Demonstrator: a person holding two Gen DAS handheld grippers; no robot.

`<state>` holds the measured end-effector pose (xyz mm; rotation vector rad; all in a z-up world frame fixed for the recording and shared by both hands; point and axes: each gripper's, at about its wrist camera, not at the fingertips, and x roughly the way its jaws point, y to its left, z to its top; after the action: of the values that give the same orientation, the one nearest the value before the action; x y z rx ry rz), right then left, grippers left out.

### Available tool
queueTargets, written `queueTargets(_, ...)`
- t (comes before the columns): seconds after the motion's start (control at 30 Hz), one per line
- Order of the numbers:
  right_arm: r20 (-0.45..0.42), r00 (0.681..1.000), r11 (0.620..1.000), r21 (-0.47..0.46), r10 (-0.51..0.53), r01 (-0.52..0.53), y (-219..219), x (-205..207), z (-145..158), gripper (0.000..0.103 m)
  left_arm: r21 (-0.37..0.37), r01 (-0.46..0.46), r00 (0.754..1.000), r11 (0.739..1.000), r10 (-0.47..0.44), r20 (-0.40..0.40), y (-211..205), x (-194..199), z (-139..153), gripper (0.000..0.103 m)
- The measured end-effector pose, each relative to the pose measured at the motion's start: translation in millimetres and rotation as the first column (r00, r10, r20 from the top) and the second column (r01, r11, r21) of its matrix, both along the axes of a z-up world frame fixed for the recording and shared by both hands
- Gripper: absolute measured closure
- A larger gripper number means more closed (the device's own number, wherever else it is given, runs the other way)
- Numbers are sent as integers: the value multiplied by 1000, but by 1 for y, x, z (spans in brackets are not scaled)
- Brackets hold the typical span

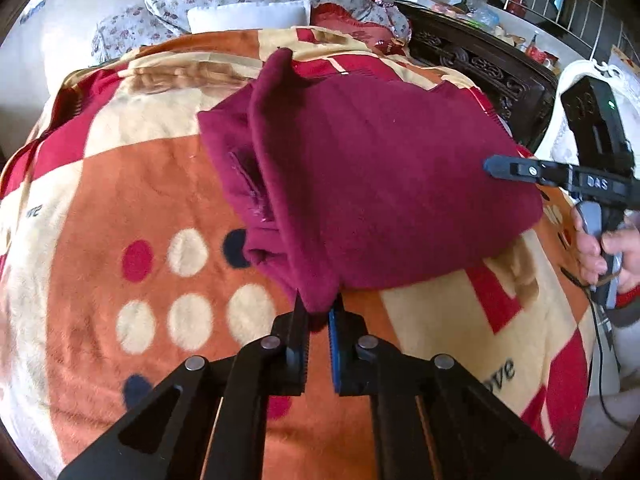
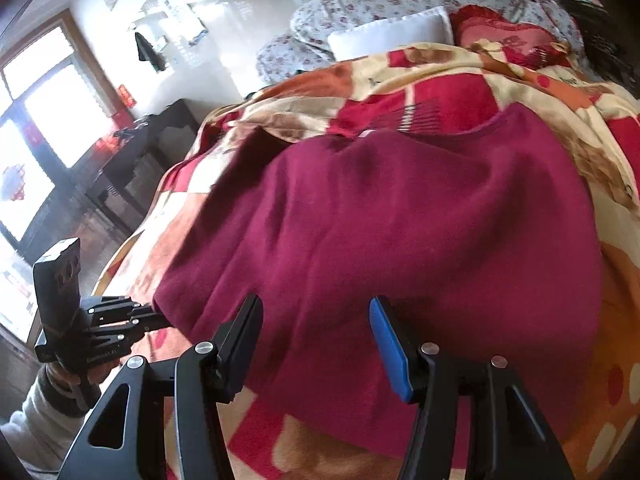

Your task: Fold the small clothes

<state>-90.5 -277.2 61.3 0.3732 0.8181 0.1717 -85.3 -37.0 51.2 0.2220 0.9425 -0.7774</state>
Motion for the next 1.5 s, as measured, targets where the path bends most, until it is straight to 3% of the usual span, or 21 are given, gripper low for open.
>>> queueTargets(0.13, -53, 999, 1000, -20, 10, -11, 6, 16, -18, 43, 35, -17, 999, 999, 18, -38, 5, -2, -23, 95)
queueTargets(0.2, -64, 998, 1000, -14, -2, 1, 7, 22, -19, 43, 16, -34, 999, 999, 34, -42, 6, -3, -26, 95)
queueTargets(0.33, -8, 1000, 999, 29, 24, -24, 19, 36, 7, 41, -9, -43, 998, 999, 42, -42, 8, -5, -22, 95)
queueTargets(0.53, 50, 995, 996, 42, 81, -83, 63, 100, 26, 41, -27, -75, 996, 997, 73, -60, 10, -6, -25, 94)
queueTargets(0.63, 47, 996, 995, -66, 73, -70, 85, 136, 24, 42, -38, -92, 994, 995, 89, -67, 9, -6, -25, 92)
queueTargets(0.7, 36, 998, 984, -173, 45, -38, 97, 158, 18, 56, -42, -97, 993, 994, 94, -70, 9, -5, -26, 90)
queueTargets(0.73, 23, 999, 974, -227, 27, -21, 103, 170, 13, 72, -46, -100, 993, 994, 97, -74, 11, -5, -27, 88)
queueTargets(0.77, 4, 999, 970, -240, 33, -31, 107, 182, 7, 78, -50, -102, 992, 994, 97, -80, 11, -4, -28, 86)
queueTargets(0.93, -3, 1000, 960, -280, 22, -22, 121, 214, -11, 78, -77, -112, 989, 991, 103, -108, 14, 4, -31, 84)
queueTargets(1.03, -5, 1000, 959, -282, 17, -17, 120, 214, -8, 78, -82, -128, 986, 988, 118, -120, 15, 9, -30, 80)
queueTargets(1.2, -21, 1000, 986, -166, 22, -26, 100, 192, 3, 78, -52, -156, 984, 986, 151, -92, 14, 6, -26, 73)
queueTargets(1.37, 12, 1000, 983, -183, -2, 4, 73, 148, 16, 68, -26, -182, 983, 983, 181, -19, 13, -4, -13, 58)
queueTargets(1.5, 8, 999, 974, -221, -43, 44, 44, 123, 17, 66, -24, -198, 980, 980, 198, 9, 11, -6, -2, 51)
